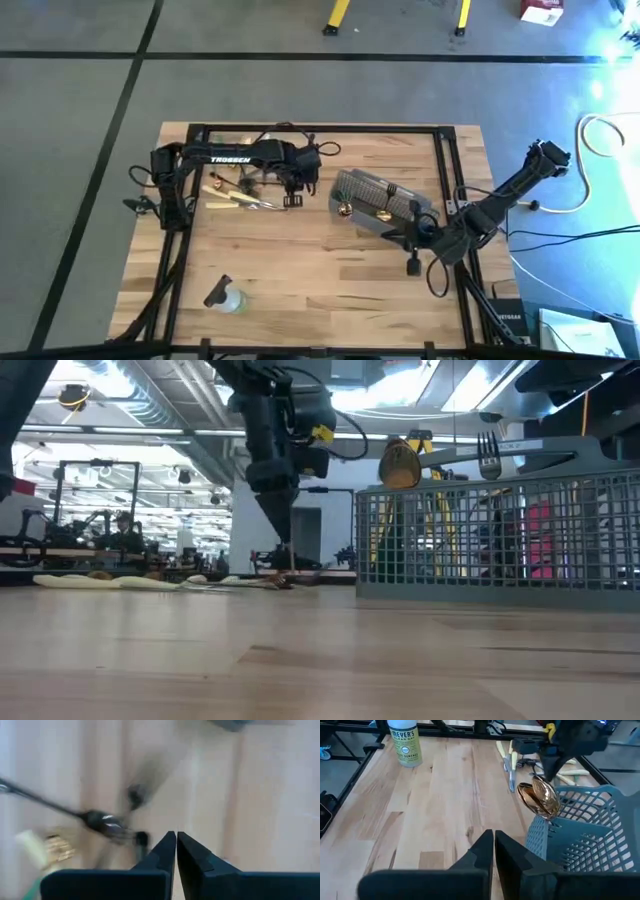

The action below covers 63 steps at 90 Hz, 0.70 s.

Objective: Sort silverware
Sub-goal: Put the black fork into the cutlery rack

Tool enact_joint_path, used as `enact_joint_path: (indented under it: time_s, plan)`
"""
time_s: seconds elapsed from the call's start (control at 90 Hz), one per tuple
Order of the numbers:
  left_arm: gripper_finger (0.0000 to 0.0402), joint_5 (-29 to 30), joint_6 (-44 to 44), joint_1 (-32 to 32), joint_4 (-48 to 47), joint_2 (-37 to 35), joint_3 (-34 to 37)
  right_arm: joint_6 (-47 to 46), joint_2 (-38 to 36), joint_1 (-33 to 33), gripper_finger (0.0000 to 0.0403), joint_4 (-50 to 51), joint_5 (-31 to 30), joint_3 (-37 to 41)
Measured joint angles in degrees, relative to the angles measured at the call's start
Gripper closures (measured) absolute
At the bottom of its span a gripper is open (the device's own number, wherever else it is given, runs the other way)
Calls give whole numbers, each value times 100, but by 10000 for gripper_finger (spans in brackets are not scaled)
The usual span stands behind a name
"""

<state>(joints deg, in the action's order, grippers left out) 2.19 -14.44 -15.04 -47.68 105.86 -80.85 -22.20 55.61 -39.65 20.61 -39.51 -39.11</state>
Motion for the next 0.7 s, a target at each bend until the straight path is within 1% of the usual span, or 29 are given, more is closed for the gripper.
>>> enact_joint_path:
  time_s: [0.167,0.233,0.322,0.489,0.611,0.7]
  plan:
    - [397,5,-419,-16,472,0,211,0,0,-1,402,-3,-2,0]
    - [386,186,-675,-78,678,0,266,0,0,-1,402,-12,0,0]
    - [358,478,-931,-208,891,0,354,2,0,-8,402,-51,0,0]
    - [288,506,-1039,-672,1747,37,635,2,0,-7,402,-62,2,0]
    - [253,220,-1028,-1011,2105,196,717,17,0,-6,402,-64,2,-2]
    - [244,-330,-1147,-1158,2279,422,722,25,0,-6,402,-58,4,-2]
